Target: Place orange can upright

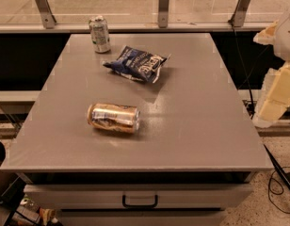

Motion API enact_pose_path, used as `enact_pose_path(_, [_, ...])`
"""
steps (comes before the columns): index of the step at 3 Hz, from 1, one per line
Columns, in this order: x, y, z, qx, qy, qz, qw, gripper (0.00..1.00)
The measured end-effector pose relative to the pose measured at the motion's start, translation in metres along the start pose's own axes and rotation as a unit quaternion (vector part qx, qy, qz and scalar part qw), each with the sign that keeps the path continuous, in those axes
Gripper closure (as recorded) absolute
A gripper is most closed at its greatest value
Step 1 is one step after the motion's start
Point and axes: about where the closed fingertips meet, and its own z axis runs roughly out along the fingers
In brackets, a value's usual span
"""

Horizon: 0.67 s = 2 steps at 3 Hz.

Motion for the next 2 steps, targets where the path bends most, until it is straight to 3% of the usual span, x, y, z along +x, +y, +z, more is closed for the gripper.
enact_pose_path(1, [0.0,0.0,0.0,0.0,0.0,0.0,1.0,0.0])
enact_pose_path(2, [-0.014,-0.006,-0.002,0.004,-0.025,0.001,0.9997,0.0])
